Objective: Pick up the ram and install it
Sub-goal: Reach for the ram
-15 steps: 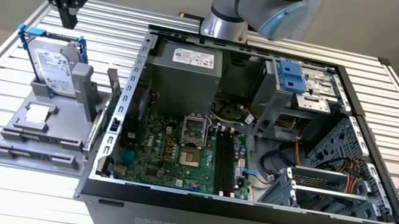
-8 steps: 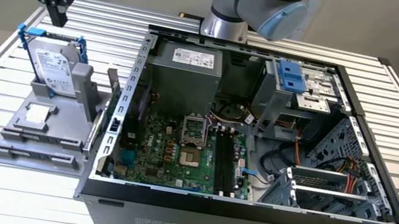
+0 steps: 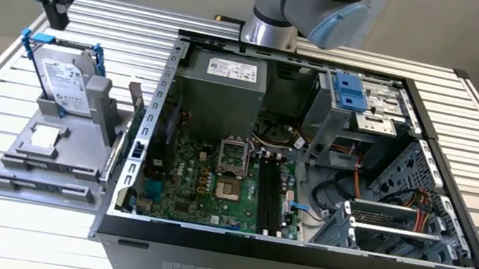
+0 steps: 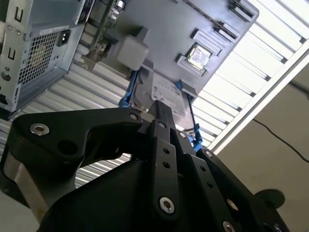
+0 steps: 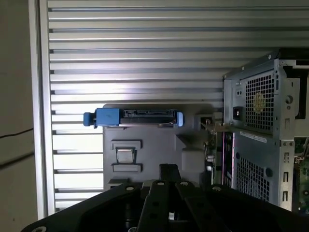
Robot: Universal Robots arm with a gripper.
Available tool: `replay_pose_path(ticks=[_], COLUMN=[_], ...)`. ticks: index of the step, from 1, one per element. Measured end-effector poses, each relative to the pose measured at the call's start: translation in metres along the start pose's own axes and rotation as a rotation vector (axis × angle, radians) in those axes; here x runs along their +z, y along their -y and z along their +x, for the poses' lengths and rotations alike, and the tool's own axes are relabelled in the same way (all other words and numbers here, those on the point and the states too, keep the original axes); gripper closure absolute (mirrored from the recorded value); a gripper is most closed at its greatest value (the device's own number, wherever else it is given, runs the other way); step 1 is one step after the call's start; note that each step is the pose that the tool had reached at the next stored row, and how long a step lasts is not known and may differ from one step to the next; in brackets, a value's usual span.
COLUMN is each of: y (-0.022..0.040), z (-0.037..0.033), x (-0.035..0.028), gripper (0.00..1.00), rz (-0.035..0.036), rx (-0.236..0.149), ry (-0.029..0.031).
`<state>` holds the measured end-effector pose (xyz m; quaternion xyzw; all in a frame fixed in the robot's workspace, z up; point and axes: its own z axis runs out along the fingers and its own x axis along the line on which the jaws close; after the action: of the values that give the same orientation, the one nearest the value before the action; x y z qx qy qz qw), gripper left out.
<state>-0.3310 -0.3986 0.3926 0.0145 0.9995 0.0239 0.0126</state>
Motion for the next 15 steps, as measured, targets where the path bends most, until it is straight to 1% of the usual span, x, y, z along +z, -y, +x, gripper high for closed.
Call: replay_pose_path(ticks=[5, 15], y=[0.0000, 0.0007], z=[0.0061, 0.0072], x=[-0.0001, -0.0002], gripper=[1.00, 1.00], rz=[-0.0001, -0.0001], rx=[-0.002, -0.002], ry=[0.0000, -0.0001])
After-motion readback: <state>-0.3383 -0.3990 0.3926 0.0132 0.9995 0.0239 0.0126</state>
